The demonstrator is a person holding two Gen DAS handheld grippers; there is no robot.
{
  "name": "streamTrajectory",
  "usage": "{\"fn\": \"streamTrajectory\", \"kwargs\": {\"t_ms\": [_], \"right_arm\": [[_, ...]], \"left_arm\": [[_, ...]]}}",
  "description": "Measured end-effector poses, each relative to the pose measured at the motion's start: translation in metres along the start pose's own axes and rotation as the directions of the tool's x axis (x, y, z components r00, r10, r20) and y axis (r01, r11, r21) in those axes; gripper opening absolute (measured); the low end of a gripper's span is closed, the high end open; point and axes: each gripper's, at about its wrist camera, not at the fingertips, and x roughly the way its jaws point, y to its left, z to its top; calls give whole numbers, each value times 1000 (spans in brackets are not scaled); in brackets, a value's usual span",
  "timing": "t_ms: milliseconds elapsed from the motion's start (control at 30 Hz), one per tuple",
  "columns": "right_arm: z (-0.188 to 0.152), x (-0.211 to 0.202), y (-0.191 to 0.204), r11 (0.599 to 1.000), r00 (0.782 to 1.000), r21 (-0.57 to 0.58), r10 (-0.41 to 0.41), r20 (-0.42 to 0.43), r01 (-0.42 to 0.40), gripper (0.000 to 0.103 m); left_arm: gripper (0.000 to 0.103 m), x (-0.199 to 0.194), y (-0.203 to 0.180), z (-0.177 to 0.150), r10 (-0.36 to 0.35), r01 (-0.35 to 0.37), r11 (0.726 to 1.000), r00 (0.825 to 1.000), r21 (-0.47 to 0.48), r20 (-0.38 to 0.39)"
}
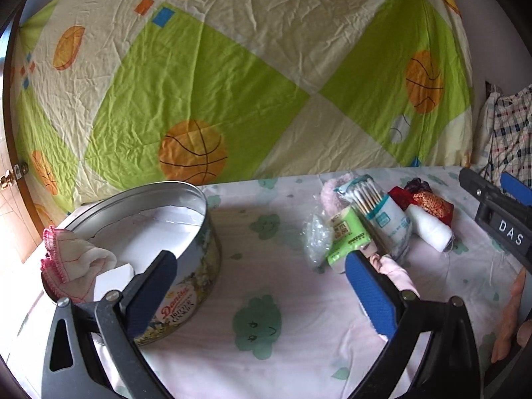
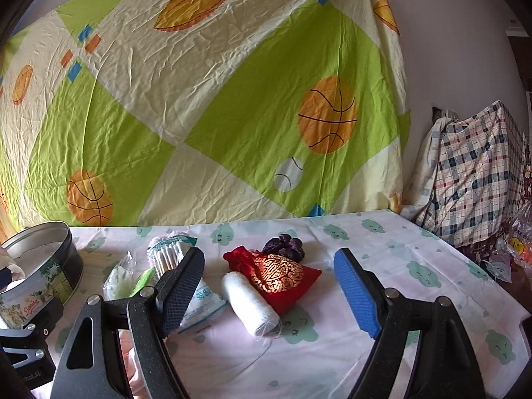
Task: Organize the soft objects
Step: 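Move the left tool back to the pink cloth on the table, then grasp the pink cloth with the left tool while the right tool grasps the white bandage roll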
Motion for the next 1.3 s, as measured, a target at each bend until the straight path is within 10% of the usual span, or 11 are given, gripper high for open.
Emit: {"fn": "streamTrajectory", "kwargs": {"t_ms": [267,533,733,900,1300], "right_arm": [[4,8,-28,998,998,-13,-57,2,57,82],[7,22,-53,995,995,-23,-99,-29,98,82],[6,35,-60,999,994,-3,-51,-97,51,82],[4,37,-49,999,994,-37,12,-110,-16,82],[-4,57,-22,971,941,-79,197,-274,-227,56]], "left_arm": [[102,27,-53,1,-143,158,985,974,76,-175],[99,49,-87,-2,-129,171,977,948,125,-292],[62,68,-79,-8,-183,216,976,902,42,-391],[16,66,-73,-9,-263,276,961,886,-21,-383],[13,22,-24,13,-435,430,900,893,-68,-115]]}}
